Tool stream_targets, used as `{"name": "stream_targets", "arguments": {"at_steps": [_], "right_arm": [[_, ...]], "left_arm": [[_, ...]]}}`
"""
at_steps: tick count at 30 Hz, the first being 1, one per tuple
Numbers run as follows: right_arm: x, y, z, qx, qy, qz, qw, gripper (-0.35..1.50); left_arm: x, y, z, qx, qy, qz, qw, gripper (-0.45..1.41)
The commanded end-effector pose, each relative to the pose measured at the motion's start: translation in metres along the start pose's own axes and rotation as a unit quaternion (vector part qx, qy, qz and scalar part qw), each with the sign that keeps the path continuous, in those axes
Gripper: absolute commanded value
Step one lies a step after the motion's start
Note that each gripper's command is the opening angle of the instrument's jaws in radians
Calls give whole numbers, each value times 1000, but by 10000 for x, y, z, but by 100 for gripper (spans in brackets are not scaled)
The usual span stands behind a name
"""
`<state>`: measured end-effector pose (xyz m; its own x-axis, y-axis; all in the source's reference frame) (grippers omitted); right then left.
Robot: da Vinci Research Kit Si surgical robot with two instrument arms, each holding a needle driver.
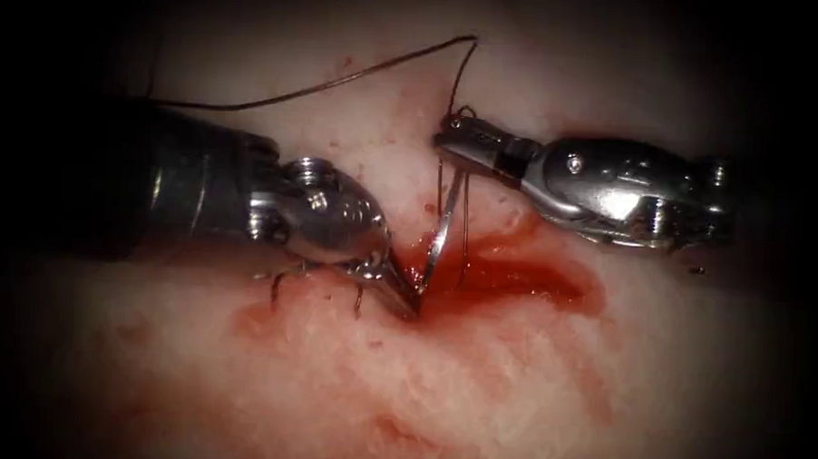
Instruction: Wound Closure
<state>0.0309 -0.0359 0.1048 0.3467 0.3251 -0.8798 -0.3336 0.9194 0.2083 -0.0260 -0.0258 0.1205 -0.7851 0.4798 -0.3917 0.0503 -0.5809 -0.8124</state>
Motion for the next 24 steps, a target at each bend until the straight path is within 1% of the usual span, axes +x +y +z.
{"name": "stream_targets", "arguments": {"at_steps": [1,7,11,17,24], "right_arm": [[0,-4,7,2,-2,-11,1000,-35],[4,-11,6,1,-6,-55,998,-35],[5,-3,7,-8,-11,-60,998,-35],[3,2,9,-12,-12,-65,998,-35],[6,-13,11,-11,-10,-65,998,-35]], "left_arm": [[3,-2,5,1,1,-4,1000,-11],[8,11,3,-3,2,5,1000,-11],[12,14,9,-1,3,5,1000,-11],[10,15,19,0,0,9,1000,-13],[8,14,18,-2,-1,12,1000,-13]]}}
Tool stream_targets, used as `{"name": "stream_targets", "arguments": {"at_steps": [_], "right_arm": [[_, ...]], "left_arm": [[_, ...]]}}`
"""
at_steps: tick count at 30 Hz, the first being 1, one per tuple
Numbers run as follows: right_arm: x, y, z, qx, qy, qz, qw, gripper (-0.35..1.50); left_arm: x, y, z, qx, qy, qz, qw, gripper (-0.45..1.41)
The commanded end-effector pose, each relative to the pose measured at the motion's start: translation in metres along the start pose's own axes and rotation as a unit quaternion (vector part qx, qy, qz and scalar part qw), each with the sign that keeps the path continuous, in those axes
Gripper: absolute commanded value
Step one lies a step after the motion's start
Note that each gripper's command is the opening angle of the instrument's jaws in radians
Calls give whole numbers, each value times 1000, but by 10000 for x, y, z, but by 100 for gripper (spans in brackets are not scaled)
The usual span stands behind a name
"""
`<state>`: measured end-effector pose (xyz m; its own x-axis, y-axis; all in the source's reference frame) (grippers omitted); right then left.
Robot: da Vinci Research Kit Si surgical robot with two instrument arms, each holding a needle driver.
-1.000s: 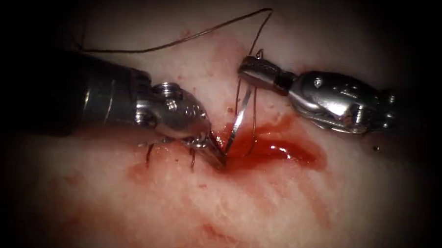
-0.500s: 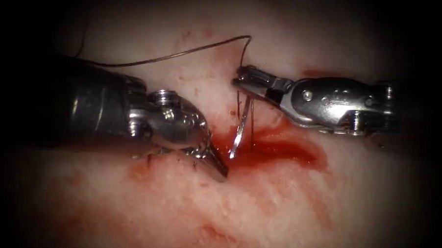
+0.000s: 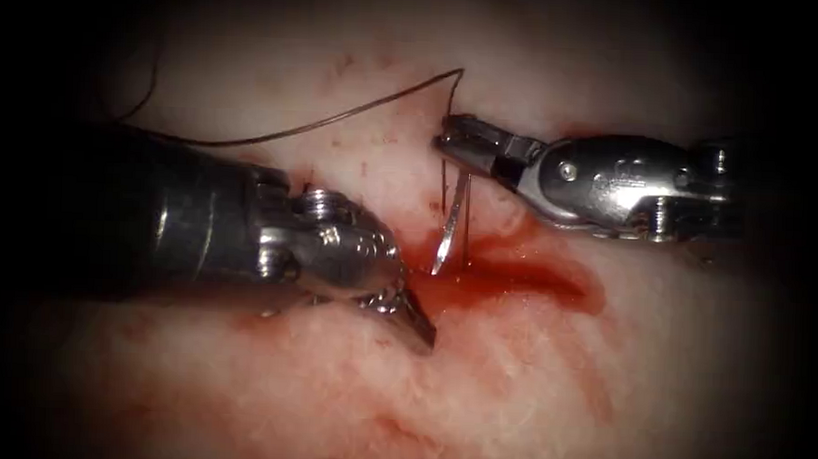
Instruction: Wound Closure
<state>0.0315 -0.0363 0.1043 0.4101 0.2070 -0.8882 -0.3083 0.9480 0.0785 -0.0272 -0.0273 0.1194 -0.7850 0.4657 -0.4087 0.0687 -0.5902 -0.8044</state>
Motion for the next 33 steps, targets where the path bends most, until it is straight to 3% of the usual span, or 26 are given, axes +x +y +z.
{"name": "stream_targets", "arguments": {"at_steps": [1,12,15,23,33], "right_arm": [[3,-8,8,6,6,1,1000,-35],[4,-7,0,50,24,11,998,-35],[3,-4,1,95,40,22,994,-35],[12,-13,16,137,52,48,988,-35],[15,-8,13,137,50,79,986,-35]], "left_arm": [[0,-3,4,-2,0,1,1000,-13],[-9,10,-1,-7,-3,10,1000,-13],[-4,21,4,-8,-2,19,1000,-13],[6,41,16,-9,-2,30,1000,-13],[0,33,33,-2,-7,34,999,-15]]}}
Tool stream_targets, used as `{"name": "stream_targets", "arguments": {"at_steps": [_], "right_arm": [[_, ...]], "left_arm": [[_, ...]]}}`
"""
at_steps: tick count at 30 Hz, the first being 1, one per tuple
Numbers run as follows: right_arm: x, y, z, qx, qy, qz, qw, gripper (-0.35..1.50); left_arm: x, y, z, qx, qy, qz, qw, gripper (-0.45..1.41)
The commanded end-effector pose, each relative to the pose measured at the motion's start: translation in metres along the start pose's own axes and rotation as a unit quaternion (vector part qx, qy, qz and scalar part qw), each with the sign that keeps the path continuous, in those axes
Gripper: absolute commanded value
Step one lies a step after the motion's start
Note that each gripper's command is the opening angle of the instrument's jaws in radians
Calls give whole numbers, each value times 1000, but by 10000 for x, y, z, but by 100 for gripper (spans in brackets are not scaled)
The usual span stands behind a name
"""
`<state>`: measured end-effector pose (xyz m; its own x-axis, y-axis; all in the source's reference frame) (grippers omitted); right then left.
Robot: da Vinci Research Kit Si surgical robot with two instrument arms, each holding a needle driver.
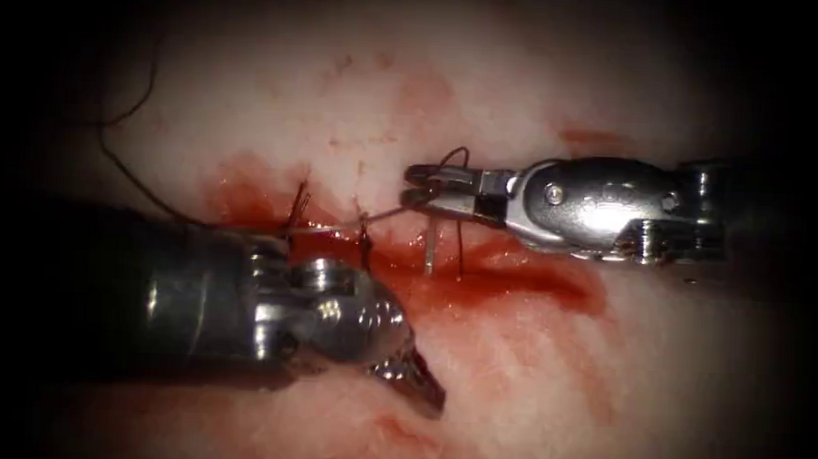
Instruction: Wound Closure
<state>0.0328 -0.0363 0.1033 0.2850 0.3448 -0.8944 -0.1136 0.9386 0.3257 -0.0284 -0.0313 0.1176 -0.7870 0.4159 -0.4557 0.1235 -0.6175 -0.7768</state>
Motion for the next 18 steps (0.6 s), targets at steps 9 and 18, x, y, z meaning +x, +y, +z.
{"name": "stream_targets", "arguments": {"at_steps": [9,18], "right_arm": [[2,-1,4,1,-1,22,1000,-35],[10,-1,2,0,5,49,999,-35]], "left_arm": [[-9,-16,10,1,-5,5,1000,-15],[-15,-20,14,0,-9,12,1000,-15]]}}
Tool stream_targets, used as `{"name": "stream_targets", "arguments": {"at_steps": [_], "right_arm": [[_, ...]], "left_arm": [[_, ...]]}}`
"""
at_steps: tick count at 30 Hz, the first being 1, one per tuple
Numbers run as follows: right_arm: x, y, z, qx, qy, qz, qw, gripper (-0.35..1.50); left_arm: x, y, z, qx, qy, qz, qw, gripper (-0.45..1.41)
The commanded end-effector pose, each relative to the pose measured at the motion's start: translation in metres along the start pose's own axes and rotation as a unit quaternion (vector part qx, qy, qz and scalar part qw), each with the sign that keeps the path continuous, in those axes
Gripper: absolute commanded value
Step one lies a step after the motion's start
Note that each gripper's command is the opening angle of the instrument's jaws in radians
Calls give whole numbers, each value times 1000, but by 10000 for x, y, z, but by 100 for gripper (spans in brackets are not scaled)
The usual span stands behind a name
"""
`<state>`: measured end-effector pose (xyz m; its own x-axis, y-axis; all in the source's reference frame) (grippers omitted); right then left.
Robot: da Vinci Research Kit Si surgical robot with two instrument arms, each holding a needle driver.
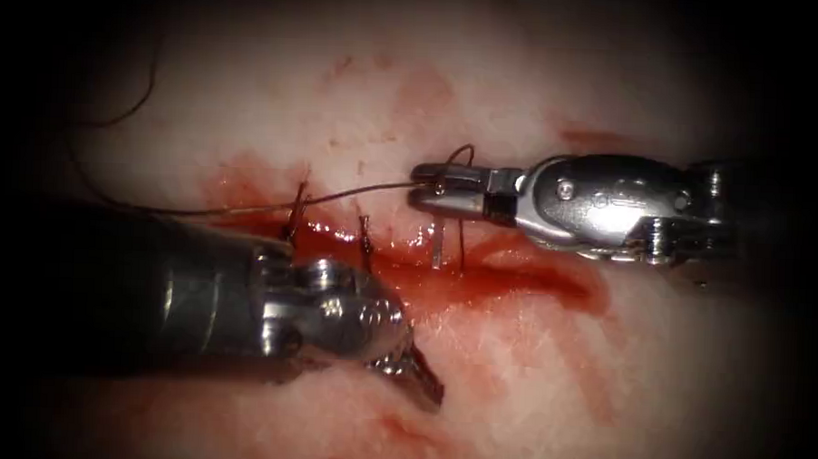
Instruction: Wound Closure
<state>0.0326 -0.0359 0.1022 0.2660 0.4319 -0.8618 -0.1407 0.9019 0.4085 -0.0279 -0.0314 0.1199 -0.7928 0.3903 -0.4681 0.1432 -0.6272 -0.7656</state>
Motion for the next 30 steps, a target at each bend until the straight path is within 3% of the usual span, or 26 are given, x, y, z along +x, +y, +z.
{"name": "stream_targets", "arguments": {"at_steps": [1,23,30], "right_arm": [[1,-2,8,1,2,5,1000,-35],[4,-11,8,41,7,70,997,-35],[5,-15,7,55,2,121,991,-35]], "left_arm": [[0,-5,6,0,-1,1,1000,-15],[-14,-8,4,-3,-7,3,1000,-13],[-17,-7,2,-5,-8,5,1000,-13]]}}
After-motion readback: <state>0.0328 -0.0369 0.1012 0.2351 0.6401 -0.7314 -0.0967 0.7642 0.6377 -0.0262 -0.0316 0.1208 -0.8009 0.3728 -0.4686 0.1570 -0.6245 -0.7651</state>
